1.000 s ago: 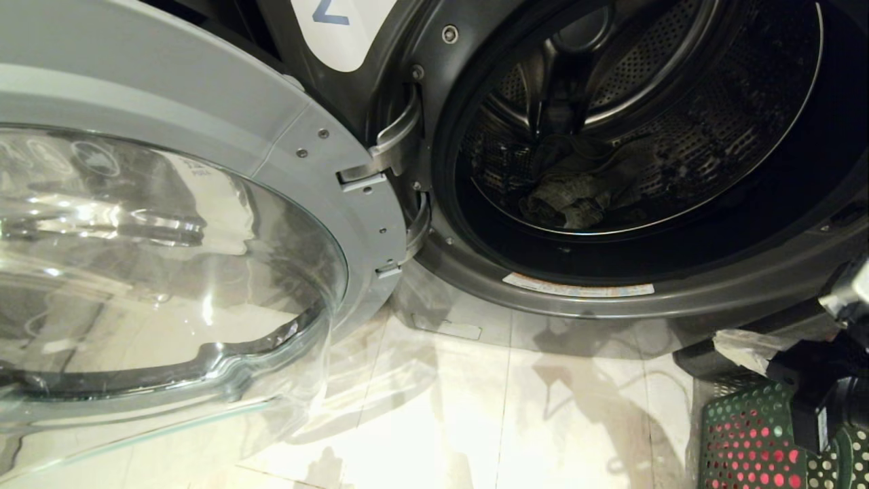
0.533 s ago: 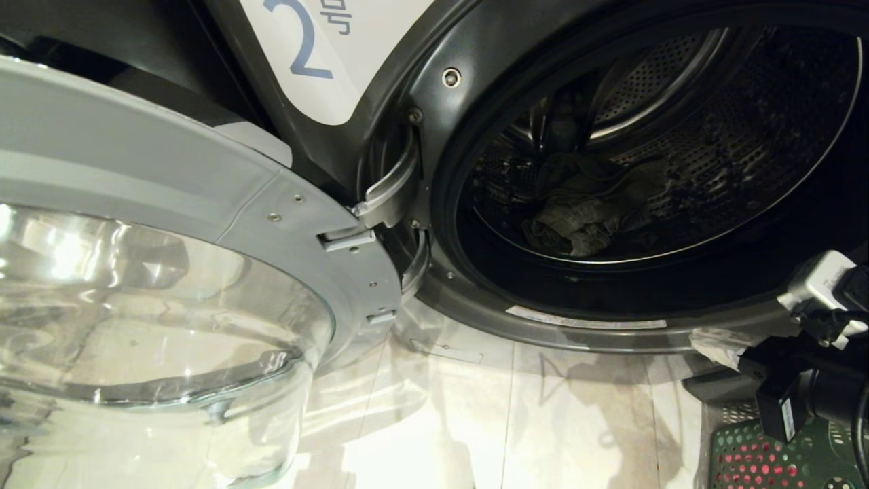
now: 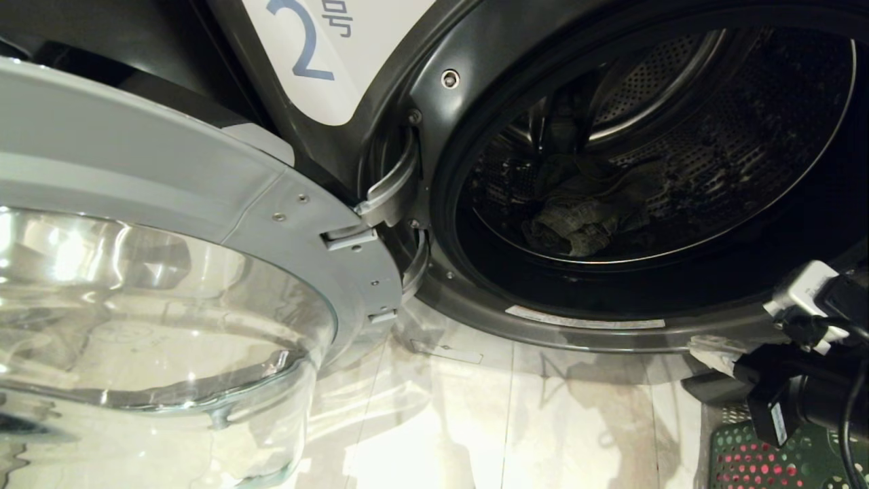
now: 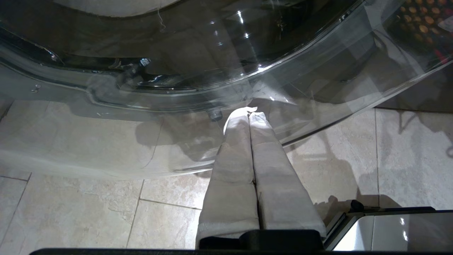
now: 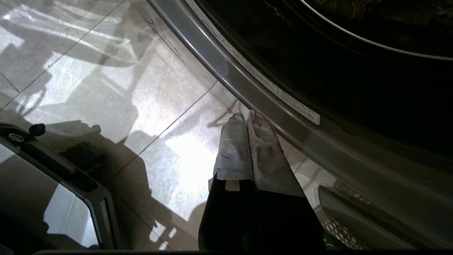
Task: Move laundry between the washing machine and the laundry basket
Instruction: Pick a cloth and place it into the basket
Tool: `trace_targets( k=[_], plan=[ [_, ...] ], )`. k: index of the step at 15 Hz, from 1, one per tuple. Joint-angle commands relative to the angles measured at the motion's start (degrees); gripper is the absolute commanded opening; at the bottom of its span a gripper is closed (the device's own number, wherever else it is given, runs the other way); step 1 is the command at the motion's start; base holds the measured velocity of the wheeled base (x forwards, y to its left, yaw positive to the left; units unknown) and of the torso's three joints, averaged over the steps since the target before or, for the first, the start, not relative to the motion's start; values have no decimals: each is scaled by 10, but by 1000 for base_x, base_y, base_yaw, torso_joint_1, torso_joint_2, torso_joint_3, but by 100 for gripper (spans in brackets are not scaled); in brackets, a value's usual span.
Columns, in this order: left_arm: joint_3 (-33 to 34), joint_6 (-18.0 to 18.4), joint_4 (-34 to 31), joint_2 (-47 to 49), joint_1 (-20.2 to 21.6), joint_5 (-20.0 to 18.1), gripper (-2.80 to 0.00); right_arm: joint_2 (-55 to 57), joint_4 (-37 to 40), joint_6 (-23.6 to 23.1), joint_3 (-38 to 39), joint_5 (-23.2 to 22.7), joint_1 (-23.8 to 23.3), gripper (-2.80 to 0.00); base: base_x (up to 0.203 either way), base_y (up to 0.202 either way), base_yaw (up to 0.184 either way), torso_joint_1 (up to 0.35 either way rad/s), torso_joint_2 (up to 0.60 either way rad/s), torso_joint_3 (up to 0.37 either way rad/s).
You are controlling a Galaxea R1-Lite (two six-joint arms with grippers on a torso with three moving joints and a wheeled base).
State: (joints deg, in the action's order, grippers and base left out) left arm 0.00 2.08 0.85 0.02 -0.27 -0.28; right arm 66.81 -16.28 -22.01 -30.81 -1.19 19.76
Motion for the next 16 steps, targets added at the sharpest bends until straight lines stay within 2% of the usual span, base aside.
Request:
trace_targets(
  k=[1, 4, 6, 7, 9, 11, 12, 16],
  plan=[
    [4, 0, 0, 0, 0, 0, -280, 34, -14, 3, 0, 1, 0, -280, 0, 0, 0, 0, 0, 0],
    [4, 1, 0, 0, 0, 0, -280, 138, -102, 24, -7, 3, 1, -280, 0, 0, 0, 0, 0, 0],
    [4, 0, 0, 0, 0, 0, -280, 220, -201, 28, -11, 16, 4, -280, 0, 0, 0, 0, 0, 0],
    [4, 0, 0, 0, 0, 0, -280, 261, -256, 29, -15, 40, 7, -280, 0, 0, 0, 0, 0, 0],
    [4, 0, 0, 0, 0, 0, -280, 330, -365, 29, -50, 122, 11, -280, 0, 0, 0, 0, 0, 0],
    [4, 0, 0, 0, 0, 0, -280, 341, -372, 31, -107, 155, 11, -280, 0, 0, 0, 0, 0, 0],
    [4, -1, 0, 0, 0, 0, -280, 340, -350, 32, -132, 164, 11, 0, 0, 0, 0, 0, 0, 0],
    [4, -2, 0, 0, 0, 0, -280, 366, -253, 69, -233, 177, 9, 0, 0, 0, 0, 0, 0, 0]
  ],
)
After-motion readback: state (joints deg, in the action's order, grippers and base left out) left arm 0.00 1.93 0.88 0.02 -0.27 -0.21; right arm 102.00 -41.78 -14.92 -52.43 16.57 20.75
